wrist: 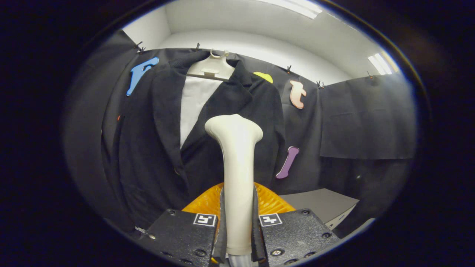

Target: Iron the clothes twice with a garment steamer, once on the left side and once on the right side.

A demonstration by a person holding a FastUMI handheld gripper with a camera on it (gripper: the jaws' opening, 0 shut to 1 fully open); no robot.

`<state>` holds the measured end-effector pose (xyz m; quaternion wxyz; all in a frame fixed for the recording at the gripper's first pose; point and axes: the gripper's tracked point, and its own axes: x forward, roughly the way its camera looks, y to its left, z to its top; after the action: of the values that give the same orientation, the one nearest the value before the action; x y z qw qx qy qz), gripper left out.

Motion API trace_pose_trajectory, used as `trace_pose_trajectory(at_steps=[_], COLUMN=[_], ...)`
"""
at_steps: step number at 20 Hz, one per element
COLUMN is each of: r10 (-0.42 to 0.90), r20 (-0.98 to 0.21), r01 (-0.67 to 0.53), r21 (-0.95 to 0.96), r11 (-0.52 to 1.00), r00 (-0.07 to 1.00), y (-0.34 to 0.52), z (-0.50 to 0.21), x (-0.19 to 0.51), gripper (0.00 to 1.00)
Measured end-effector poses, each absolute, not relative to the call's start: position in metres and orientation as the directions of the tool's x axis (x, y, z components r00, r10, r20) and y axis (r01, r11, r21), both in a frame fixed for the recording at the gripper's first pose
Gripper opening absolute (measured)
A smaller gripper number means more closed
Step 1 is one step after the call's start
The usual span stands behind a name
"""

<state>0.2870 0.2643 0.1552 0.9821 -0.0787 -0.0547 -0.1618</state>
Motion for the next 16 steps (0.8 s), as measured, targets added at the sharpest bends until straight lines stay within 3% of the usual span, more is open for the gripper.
trace_pose_trajectory(at_steps=[16], r10=[-0.284], r20=[-0.038], r01=[0.272], r21=[-0.186], r11=[0.944], r00=[0.958], y=[0.266], z=[0.003], x=[0.273], gripper=[0.29])
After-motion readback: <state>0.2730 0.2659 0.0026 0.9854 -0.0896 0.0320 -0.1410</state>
